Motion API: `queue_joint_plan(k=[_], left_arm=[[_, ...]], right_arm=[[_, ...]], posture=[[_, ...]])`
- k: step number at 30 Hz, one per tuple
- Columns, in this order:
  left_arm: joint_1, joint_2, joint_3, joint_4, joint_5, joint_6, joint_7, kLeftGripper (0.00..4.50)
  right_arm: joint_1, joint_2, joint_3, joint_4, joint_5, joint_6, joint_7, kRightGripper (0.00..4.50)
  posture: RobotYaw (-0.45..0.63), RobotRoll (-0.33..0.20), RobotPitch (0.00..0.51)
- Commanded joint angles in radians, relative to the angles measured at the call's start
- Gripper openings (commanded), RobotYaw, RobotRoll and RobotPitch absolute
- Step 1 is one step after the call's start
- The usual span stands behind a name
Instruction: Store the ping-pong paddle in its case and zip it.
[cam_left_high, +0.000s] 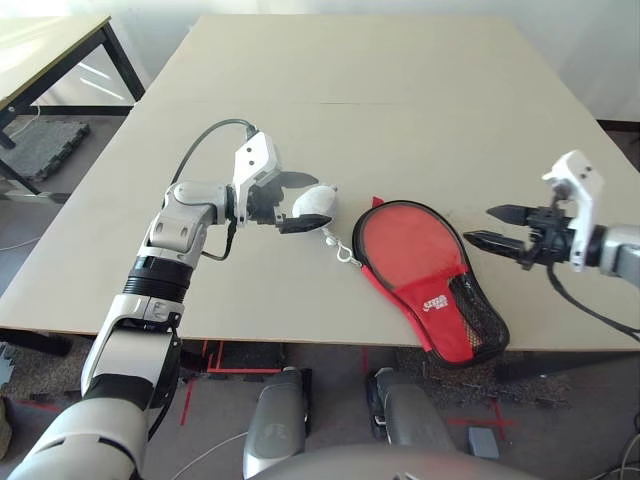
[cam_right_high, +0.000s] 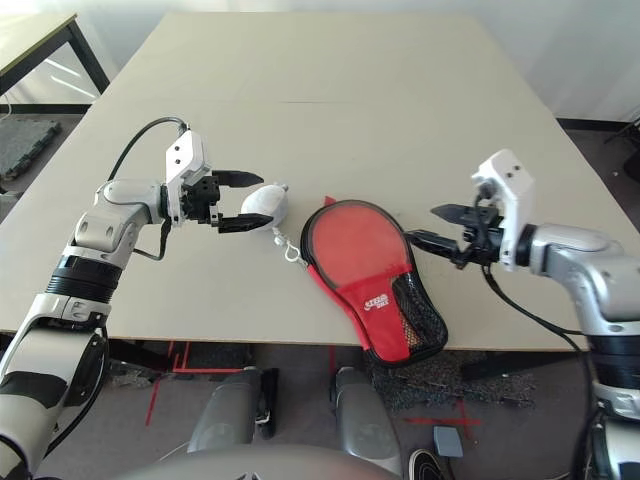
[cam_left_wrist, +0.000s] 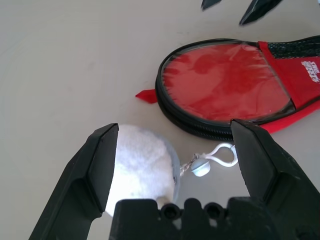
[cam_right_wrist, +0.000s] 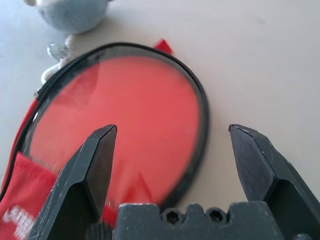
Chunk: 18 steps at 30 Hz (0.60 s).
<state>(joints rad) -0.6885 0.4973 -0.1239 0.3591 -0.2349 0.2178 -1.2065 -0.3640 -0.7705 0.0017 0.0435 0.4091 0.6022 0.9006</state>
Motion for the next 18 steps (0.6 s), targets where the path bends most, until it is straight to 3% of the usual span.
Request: queue_joint_plan(k=[1, 18], left_arm=[[0.024, 0.014, 0.007, -0.042, -0.003, 0.021, 0.014, 4.5], [0.044, -0.001, -0.016, -0.076, 0.028, 0.061, 0.098, 4.5]], right_arm=[[-0.033, 0.037, 0.065, 0.077, -0.048, -0.022, 0.025, 4.45], [-0.003, 0.058, 0.143, 0.142, -0.196, -0.128, 0.082, 4.45]], posture=[[0.11, 0.0, 0.108], [0.12, 0.0, 0.113]])
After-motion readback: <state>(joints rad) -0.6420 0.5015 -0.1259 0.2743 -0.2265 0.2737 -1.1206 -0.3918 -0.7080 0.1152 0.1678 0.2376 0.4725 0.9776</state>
